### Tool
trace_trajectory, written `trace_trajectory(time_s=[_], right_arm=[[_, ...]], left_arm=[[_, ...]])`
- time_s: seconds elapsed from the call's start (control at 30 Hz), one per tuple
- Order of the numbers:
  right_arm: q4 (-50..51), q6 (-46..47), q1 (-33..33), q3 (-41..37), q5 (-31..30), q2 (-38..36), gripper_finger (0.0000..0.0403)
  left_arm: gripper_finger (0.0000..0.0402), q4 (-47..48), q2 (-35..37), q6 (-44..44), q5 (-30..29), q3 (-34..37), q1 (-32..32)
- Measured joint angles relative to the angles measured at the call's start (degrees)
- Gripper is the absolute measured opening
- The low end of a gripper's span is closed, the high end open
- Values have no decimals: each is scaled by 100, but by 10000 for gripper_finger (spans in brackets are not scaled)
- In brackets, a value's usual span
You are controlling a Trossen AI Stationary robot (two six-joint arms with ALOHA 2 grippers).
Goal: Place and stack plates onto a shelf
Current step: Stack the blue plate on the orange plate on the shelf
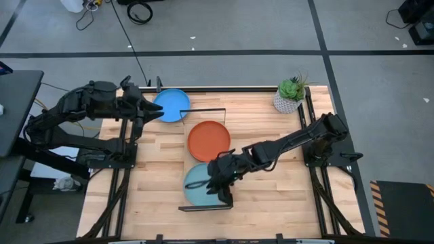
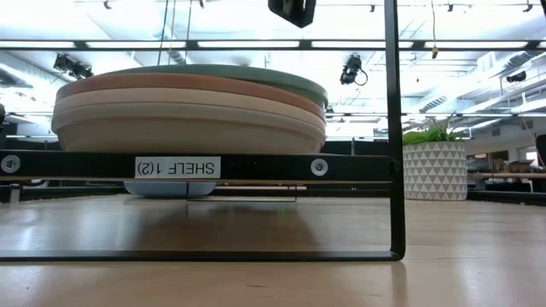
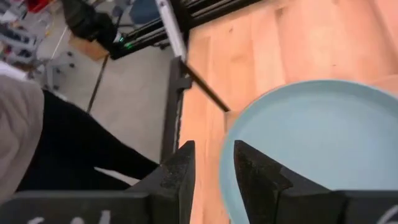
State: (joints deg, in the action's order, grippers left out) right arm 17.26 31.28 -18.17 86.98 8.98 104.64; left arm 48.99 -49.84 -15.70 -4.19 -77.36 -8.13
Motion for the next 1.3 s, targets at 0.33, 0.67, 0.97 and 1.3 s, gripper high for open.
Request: trace_trajectory(time_s=[0.33, 0.67, 0.97, 1.3], right_arm=[[932, -170, 585, 0, -323, -686, 114], [1030, -645, 1073, -2, -404, -1198, 114], [1876, -931, 1195, -2, -252, -1534, 114], [2132, -1405, 1283, -7, -278, -1615, 114]], left_arm=[[121, 1112, -116, 95, -933, 203, -9], [121, -932, -214, 1, 888, 2375, -1468], [121, -2484, -283, -705, 1281, 3410, -3423], [121, -2761, -1366, -181, 1360, 4070, -4353]])
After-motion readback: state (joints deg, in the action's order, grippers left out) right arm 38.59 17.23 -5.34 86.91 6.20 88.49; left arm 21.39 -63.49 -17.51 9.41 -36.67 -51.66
